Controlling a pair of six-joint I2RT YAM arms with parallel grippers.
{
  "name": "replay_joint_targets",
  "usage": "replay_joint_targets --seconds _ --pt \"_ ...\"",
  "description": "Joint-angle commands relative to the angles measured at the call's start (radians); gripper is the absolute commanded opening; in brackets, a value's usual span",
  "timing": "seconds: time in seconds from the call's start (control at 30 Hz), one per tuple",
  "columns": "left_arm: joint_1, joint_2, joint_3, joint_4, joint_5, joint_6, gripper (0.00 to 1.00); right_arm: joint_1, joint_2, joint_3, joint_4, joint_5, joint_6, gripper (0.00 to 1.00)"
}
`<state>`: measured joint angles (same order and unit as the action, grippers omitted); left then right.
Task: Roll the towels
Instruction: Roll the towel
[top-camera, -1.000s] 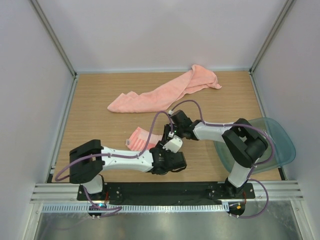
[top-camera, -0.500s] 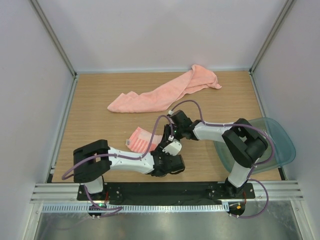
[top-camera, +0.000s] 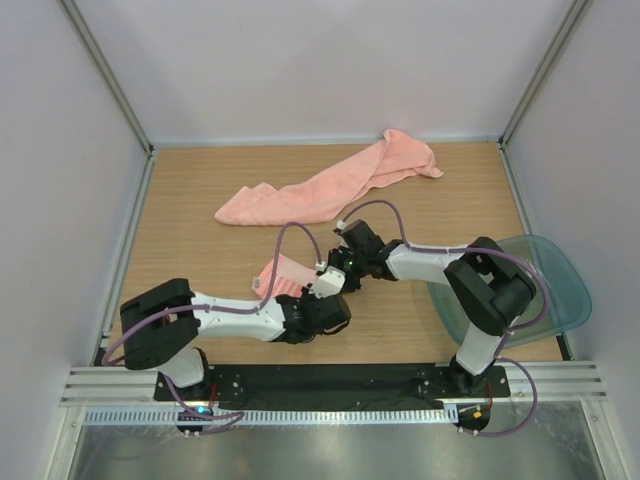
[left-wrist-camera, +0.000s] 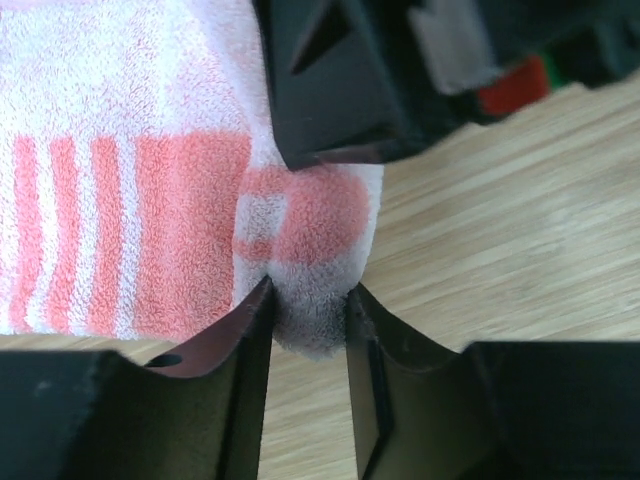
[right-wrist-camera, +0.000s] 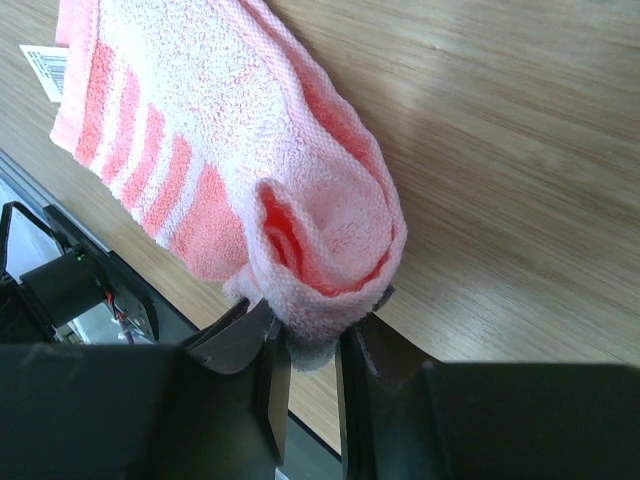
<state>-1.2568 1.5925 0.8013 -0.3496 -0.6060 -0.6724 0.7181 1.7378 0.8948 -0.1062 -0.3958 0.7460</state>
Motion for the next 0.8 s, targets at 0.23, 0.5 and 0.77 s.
replay_joint_targets --seconds 0.23,0.5,0.77 --pt "0.063 -0.104 -0.088 0.095 0.209 0.013 0.19 0.0 -0.035 0.047 -0.079 -0.003 -0.051 0.2" --pt "0.065 -0.239 -0.161 0.139 0.285 -0.059 0.15 -0.042 -0.043 0.075 -0.168 0.044 -0.109 0.39" --pt "0.065 -0.249 -0.174 0.138 0.282 -0.078 0.13 -0.112 -0.035 0.099 -0.22 0.072 -0.157 0.48"
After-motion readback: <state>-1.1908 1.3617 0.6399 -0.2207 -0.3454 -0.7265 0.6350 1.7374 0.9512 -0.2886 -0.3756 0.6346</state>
